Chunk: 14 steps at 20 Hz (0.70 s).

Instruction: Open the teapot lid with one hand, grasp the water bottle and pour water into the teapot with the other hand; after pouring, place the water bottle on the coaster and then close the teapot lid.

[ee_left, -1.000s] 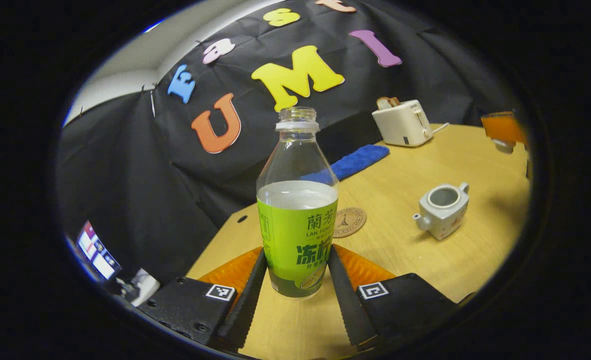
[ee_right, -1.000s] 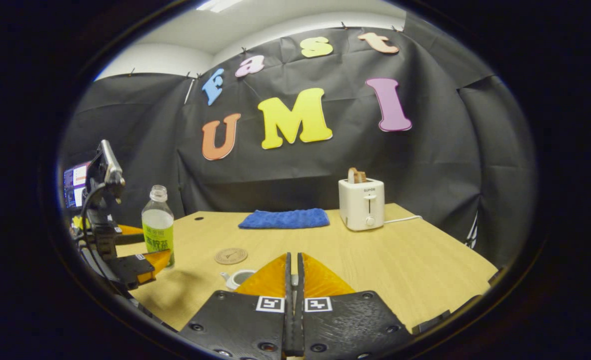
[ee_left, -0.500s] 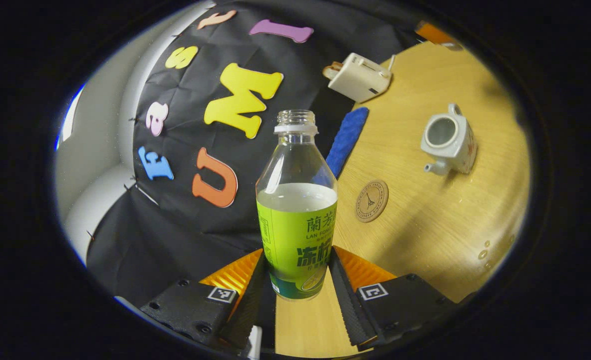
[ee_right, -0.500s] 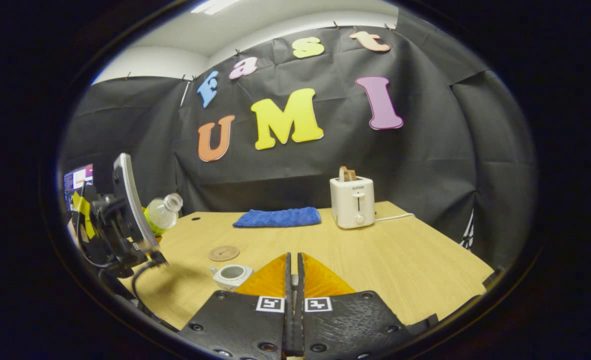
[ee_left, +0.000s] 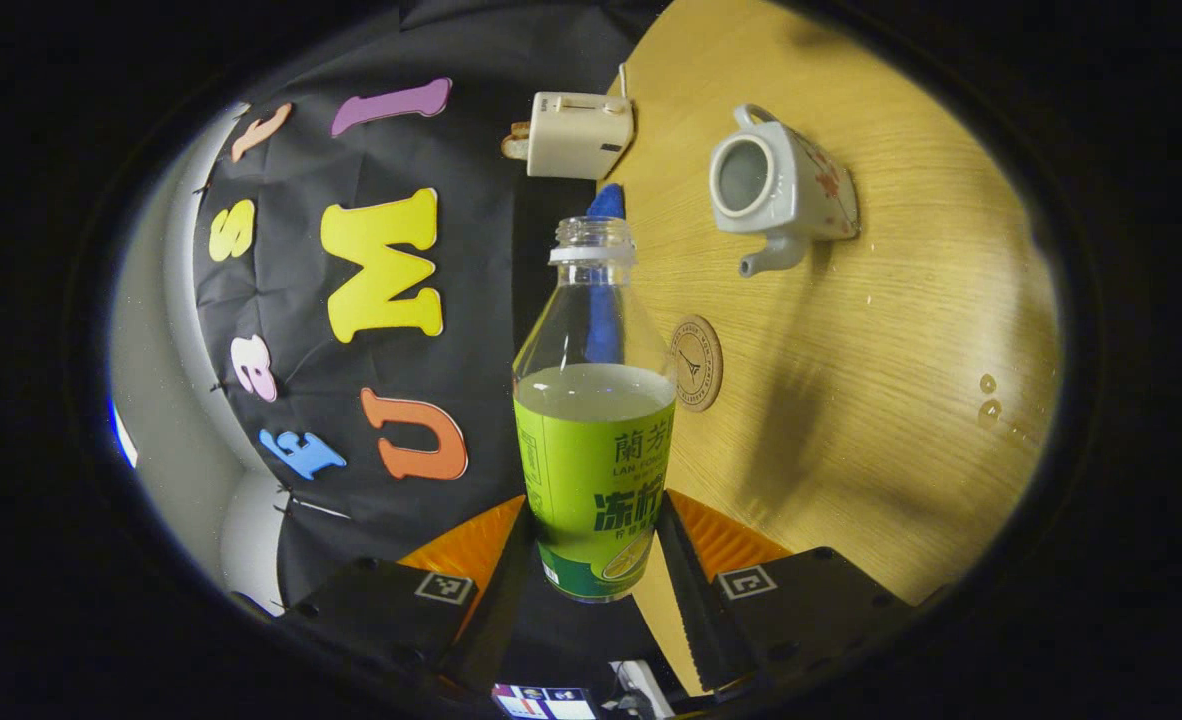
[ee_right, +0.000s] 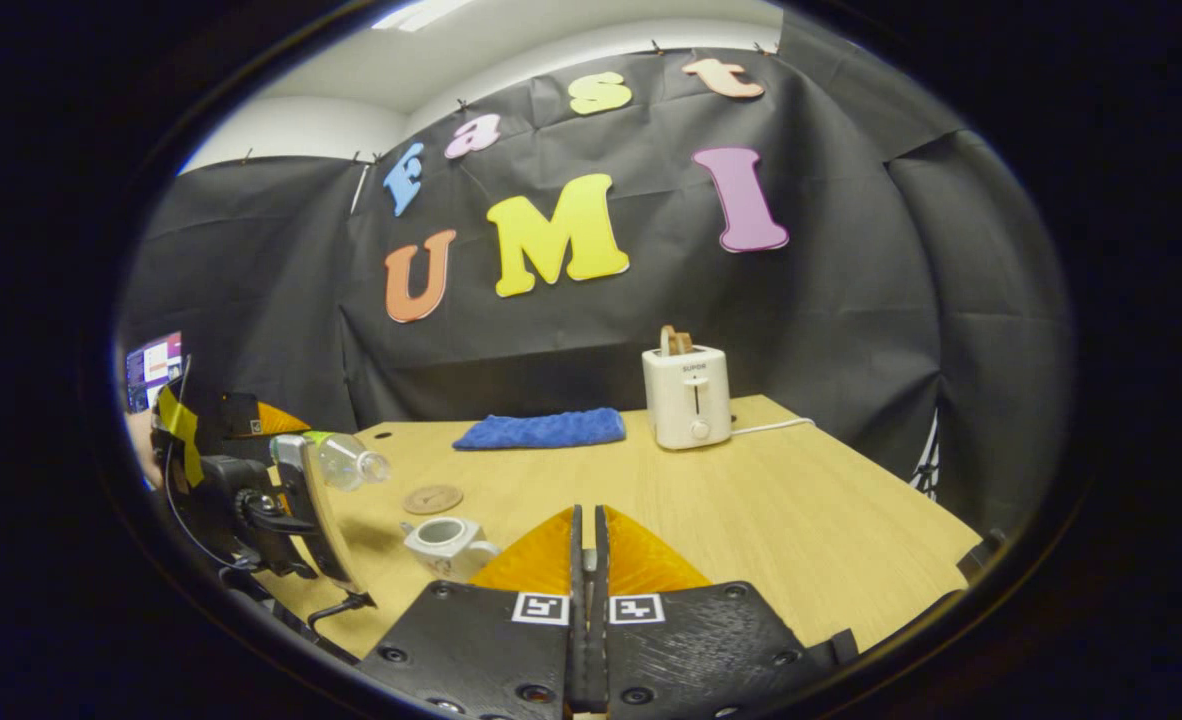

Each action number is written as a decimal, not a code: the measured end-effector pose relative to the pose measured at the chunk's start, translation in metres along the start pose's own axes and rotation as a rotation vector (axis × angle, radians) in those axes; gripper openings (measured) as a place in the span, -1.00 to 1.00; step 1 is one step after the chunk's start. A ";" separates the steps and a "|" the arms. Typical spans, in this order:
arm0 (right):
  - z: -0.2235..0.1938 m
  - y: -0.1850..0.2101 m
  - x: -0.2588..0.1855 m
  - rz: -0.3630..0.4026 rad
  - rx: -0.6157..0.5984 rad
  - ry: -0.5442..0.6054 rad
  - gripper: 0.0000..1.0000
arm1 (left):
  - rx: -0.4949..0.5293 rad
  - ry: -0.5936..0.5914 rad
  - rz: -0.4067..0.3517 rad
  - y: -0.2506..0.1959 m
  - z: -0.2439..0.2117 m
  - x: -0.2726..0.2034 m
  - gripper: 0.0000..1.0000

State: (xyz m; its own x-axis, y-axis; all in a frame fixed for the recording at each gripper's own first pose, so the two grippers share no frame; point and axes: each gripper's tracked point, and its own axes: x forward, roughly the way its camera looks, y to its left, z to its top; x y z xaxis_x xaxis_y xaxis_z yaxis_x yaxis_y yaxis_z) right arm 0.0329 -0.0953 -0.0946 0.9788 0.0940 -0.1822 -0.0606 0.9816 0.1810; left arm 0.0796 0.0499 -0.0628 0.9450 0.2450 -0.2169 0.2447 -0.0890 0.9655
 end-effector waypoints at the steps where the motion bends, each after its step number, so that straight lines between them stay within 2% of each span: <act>1: 0.000 -0.002 -0.001 -0.001 0.003 0.001 -1.00 | 0.040 -0.002 0.004 0.004 0.002 0.000 0.46; 10: -0.007 -0.014 -0.004 -0.011 0.025 0.002 -1.00 | 0.269 0.006 0.017 0.024 0.021 -0.002 0.47; 13: -0.008 -0.016 -0.005 -0.013 0.027 0.002 -0.95 | 0.312 0.006 0.017 0.027 0.027 -0.002 0.47; 14: -0.008 -0.017 -0.006 -0.014 0.029 0.002 -1.00 | 0.328 0.007 0.018 0.026 0.030 -0.001 0.47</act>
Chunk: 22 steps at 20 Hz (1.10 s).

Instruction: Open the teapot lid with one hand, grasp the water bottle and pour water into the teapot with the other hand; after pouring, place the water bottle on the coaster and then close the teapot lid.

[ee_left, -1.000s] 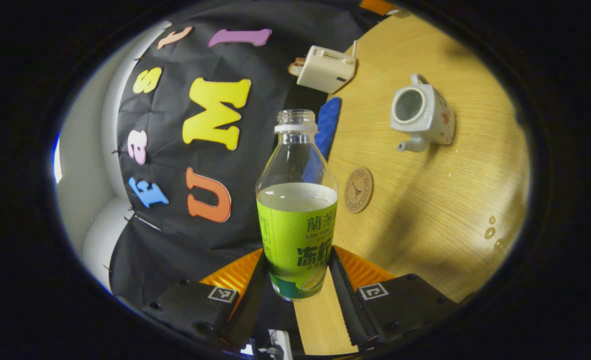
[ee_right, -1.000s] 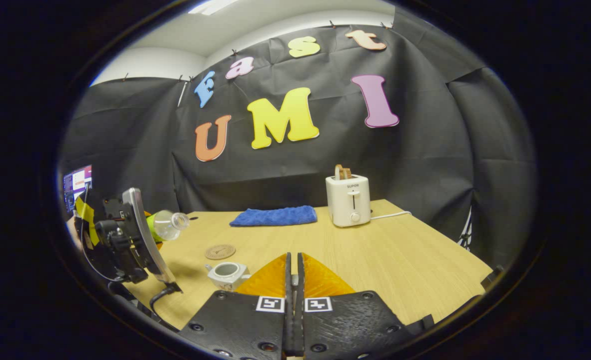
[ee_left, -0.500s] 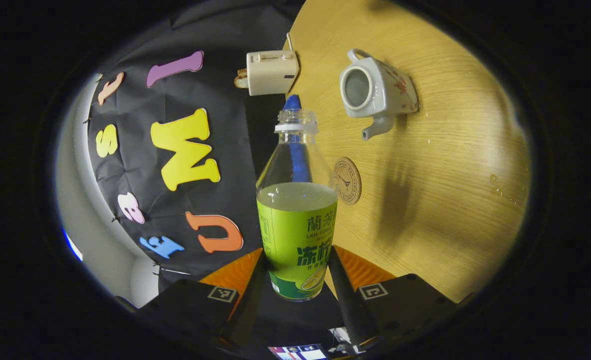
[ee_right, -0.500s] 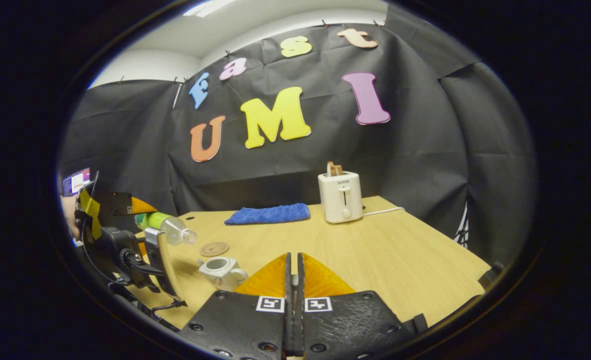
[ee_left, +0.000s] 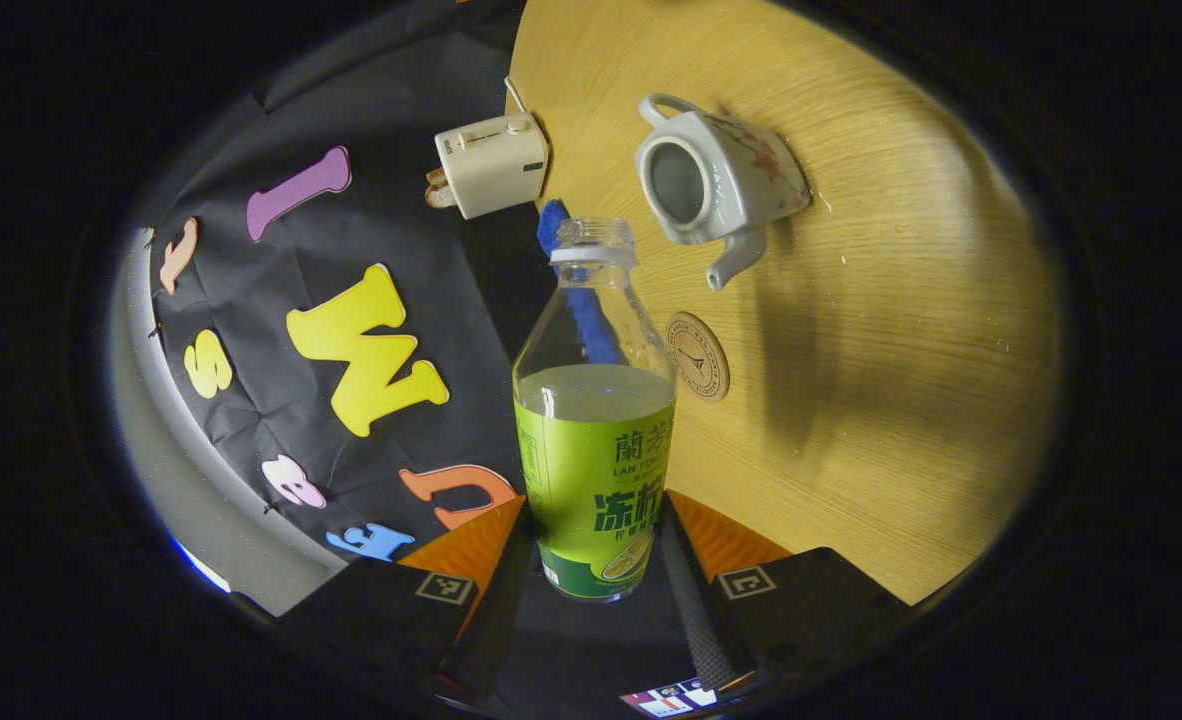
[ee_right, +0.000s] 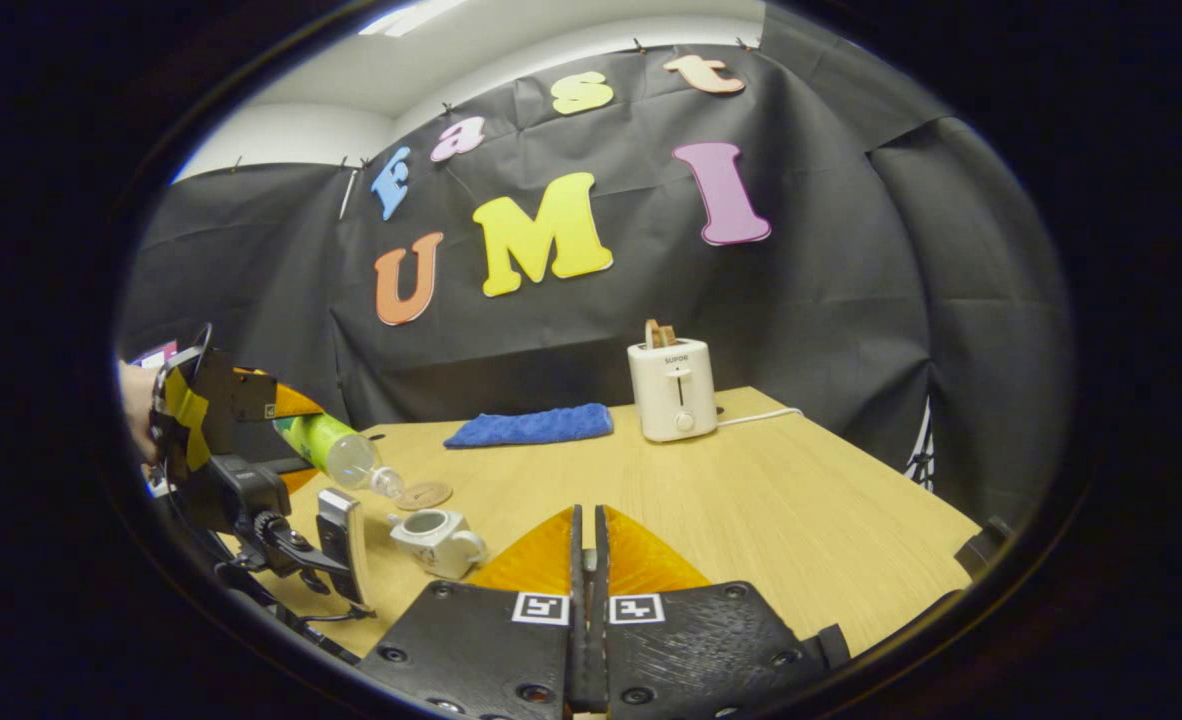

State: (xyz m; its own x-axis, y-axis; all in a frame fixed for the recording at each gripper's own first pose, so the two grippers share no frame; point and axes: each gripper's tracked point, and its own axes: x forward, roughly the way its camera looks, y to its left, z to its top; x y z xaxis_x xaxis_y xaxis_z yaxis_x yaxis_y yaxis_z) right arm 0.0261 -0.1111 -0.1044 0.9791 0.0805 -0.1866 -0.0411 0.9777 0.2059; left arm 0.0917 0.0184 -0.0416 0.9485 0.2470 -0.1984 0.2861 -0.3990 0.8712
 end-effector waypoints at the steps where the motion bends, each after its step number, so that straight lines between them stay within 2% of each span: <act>1: 0.001 -0.002 -0.001 -0.003 0.002 -0.002 -1.00 | 0.020 -0.002 0.006 0.001 0.004 0.001 0.47; 15: -0.004 -0.010 -0.002 -0.011 0.020 0.000 -1.00 | 0.183 0.021 0.068 0.020 0.010 0.000 0.47; 22: -0.003 -0.012 -0.003 -0.011 0.020 -0.006 -1.00 | 0.228 0.030 0.084 0.024 0.009 -0.004 0.46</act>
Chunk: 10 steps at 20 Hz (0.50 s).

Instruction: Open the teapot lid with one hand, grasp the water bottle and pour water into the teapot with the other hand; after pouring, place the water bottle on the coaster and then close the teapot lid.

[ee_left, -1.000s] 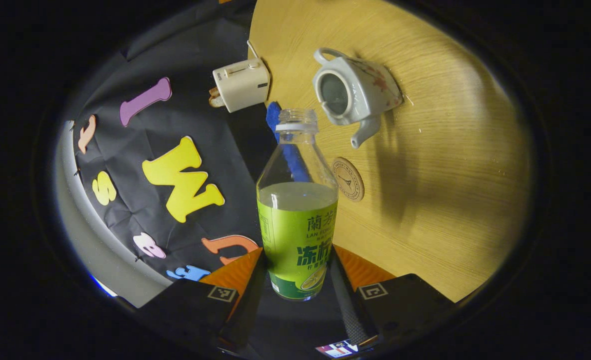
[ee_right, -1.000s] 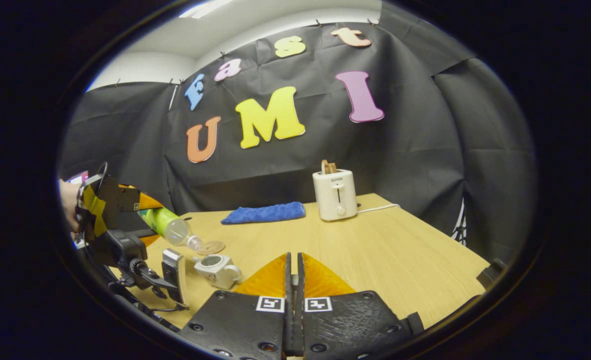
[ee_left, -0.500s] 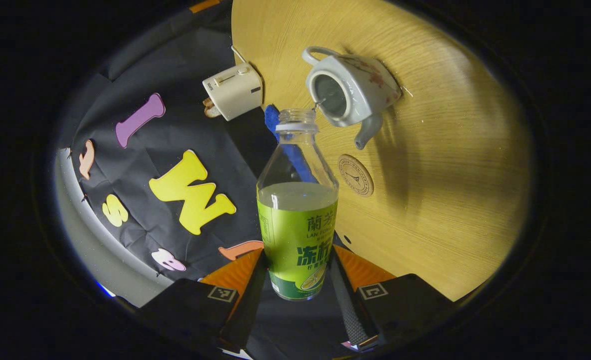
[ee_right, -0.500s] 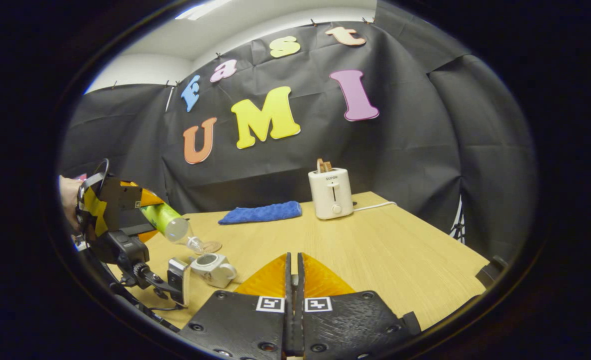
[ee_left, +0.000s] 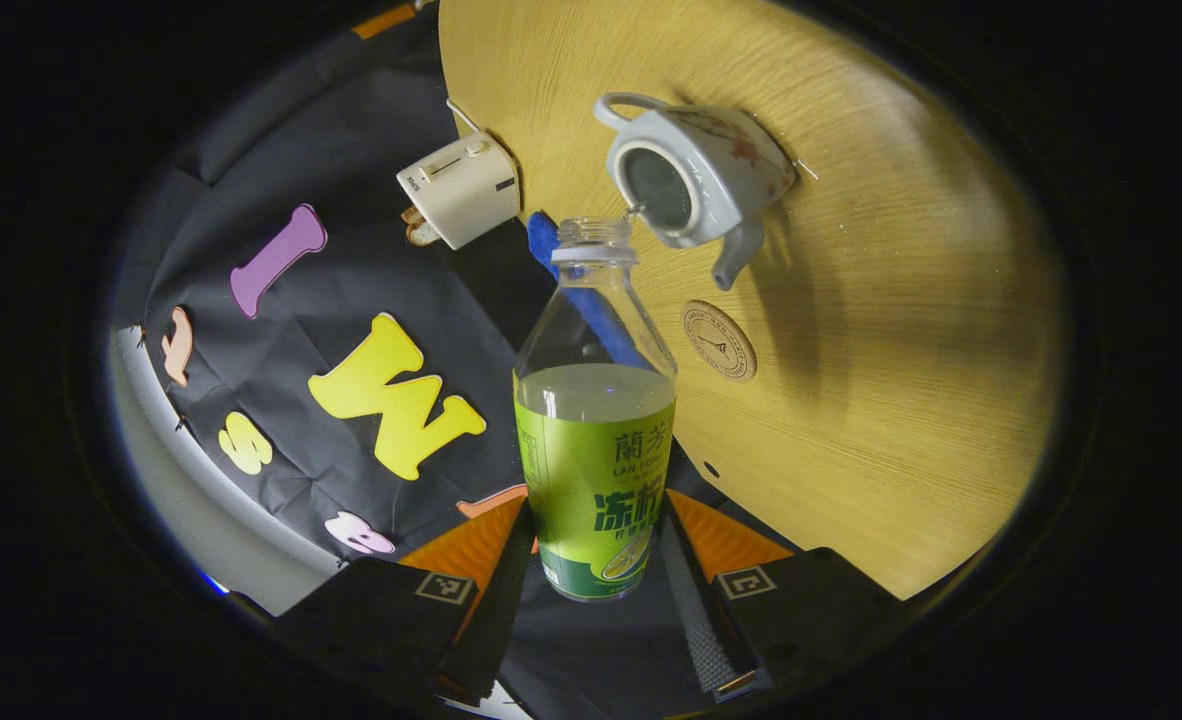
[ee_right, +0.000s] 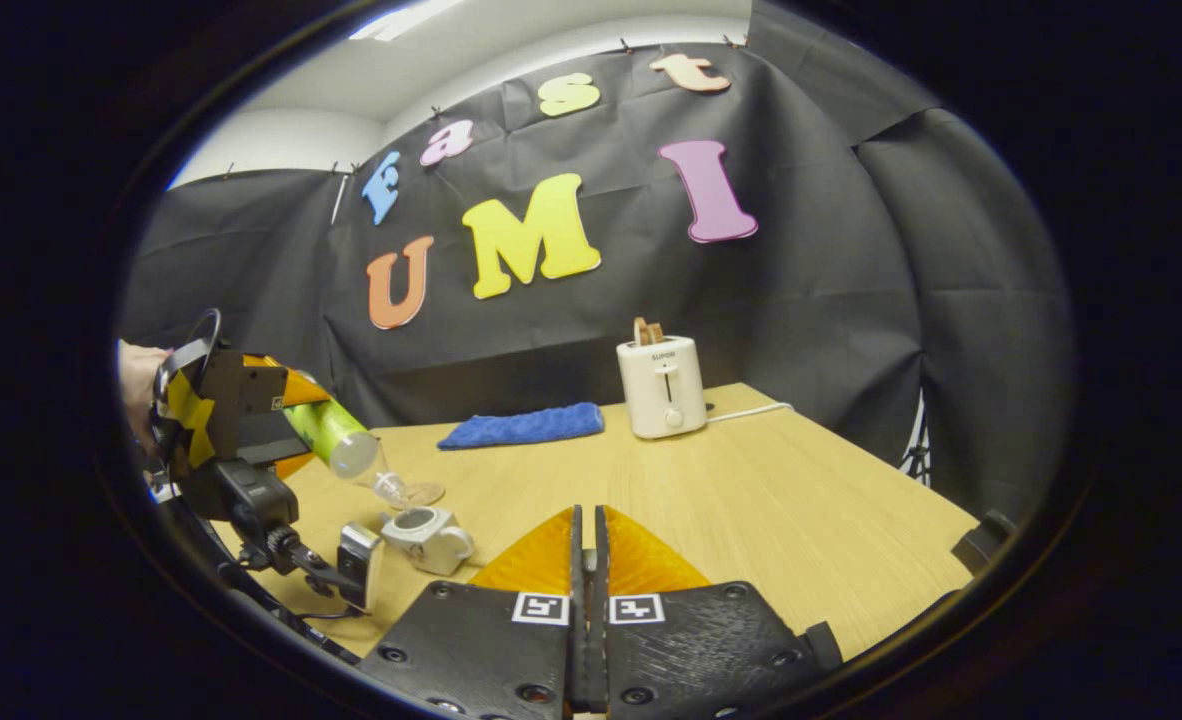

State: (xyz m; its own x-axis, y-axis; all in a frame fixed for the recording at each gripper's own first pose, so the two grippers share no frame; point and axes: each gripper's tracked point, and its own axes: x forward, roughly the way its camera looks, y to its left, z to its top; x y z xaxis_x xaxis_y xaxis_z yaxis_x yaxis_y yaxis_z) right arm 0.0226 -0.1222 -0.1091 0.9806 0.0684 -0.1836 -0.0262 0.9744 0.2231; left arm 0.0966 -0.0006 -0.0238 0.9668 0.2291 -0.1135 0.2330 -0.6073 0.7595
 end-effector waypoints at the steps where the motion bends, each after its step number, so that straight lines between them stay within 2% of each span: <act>1: 0.000 0.000 -0.001 0.000 -0.001 -0.001 -1.00 | 0.009 0.001 0.001 0.001 0.000 -0.001 0.46; 10: 0.000 -0.002 -0.001 0.000 0.006 -0.004 -1.00 | 0.073 0.011 0.038 0.011 0.002 -0.003 0.46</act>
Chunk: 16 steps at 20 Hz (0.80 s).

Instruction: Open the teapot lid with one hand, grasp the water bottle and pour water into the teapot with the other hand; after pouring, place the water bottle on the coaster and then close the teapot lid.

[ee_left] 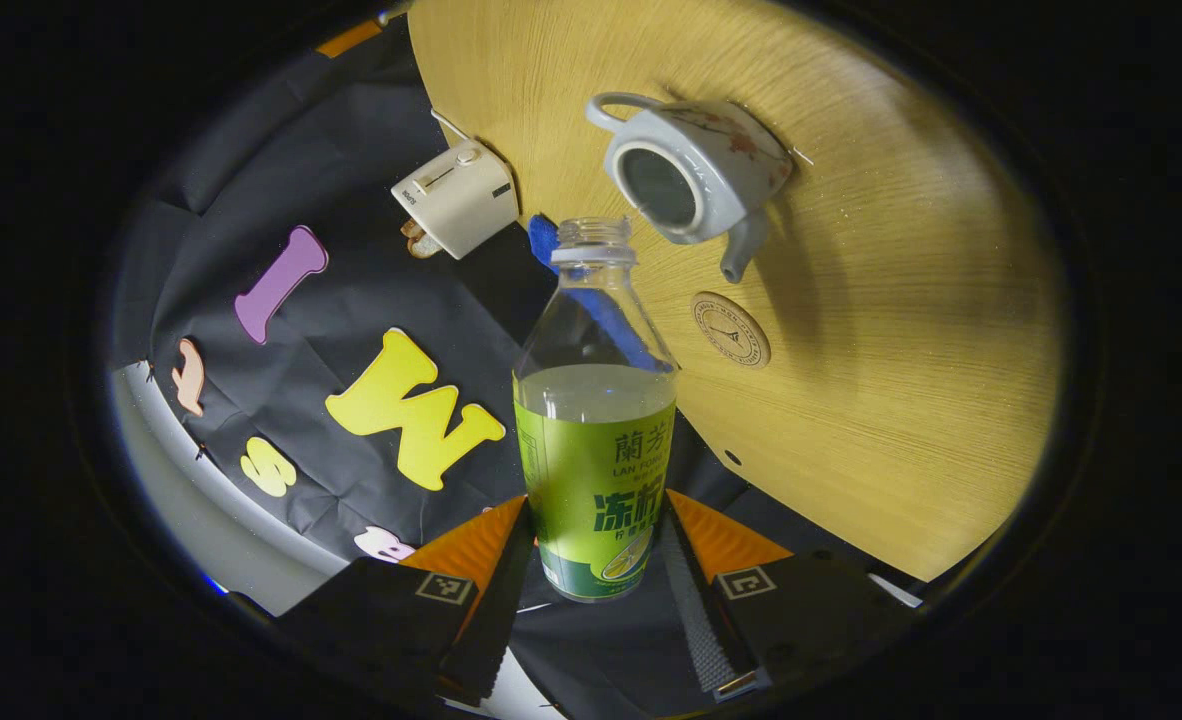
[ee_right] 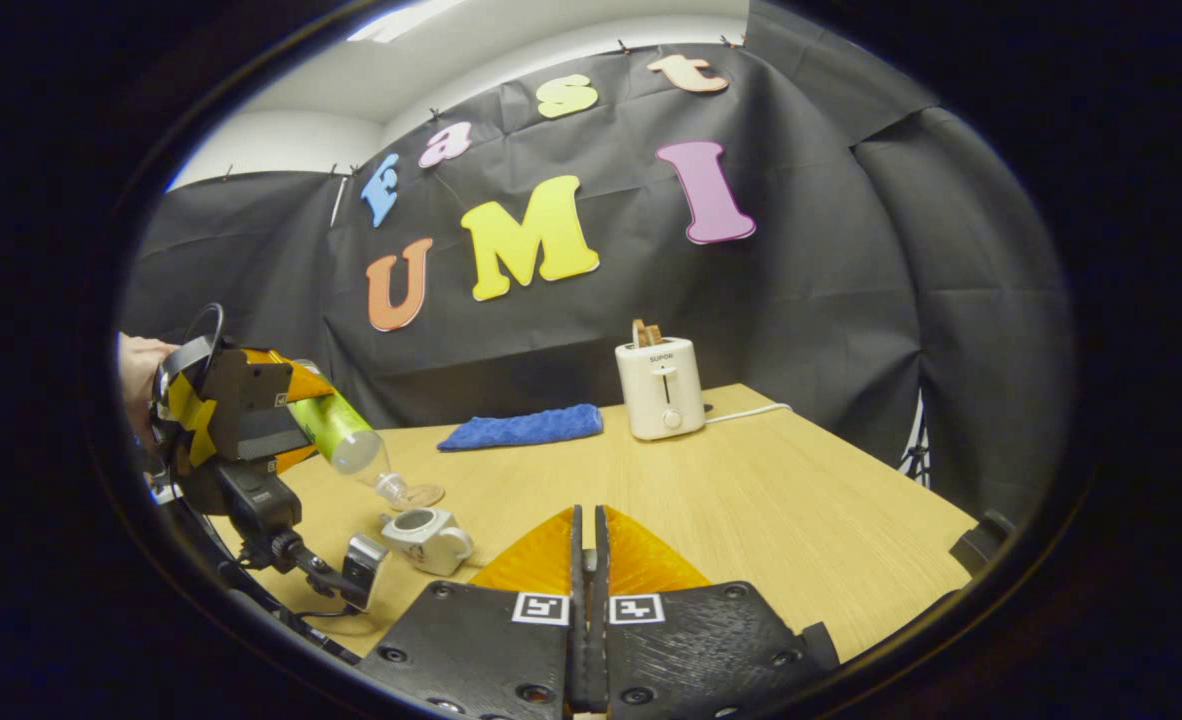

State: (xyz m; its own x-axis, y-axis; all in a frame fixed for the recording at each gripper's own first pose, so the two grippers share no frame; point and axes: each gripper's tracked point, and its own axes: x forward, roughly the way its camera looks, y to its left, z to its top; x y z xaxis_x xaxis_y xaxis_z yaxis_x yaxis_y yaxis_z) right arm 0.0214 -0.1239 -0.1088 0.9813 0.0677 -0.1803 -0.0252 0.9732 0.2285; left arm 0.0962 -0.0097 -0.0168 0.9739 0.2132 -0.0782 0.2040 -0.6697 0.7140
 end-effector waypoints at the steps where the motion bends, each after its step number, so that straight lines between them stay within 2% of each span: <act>1: 0.000 -0.001 0.000 0.001 0.001 0.000 -1.00 | 0.007 -0.001 0.005 0.002 0.001 0.001 0.46; 4: 0.000 -0.001 0.000 0.000 0.002 0.001 -1.00 | 0.029 0.006 0.032 0.009 0.002 0.001 0.46; 16: 0.003 -0.008 -0.001 -0.010 0.018 -0.004 -1.00 | 0.047 0.003 0.023 0.007 0.003 0.000 0.46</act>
State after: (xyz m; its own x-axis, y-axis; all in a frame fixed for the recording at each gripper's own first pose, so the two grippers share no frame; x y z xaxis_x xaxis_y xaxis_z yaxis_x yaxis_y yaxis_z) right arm 0.0210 -0.1323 -0.1074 0.9821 0.0572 -0.1793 -0.0120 0.9697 0.2440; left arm 0.0984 -0.0169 -0.0140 0.9782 0.1990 -0.0598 0.1856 -0.7072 0.6822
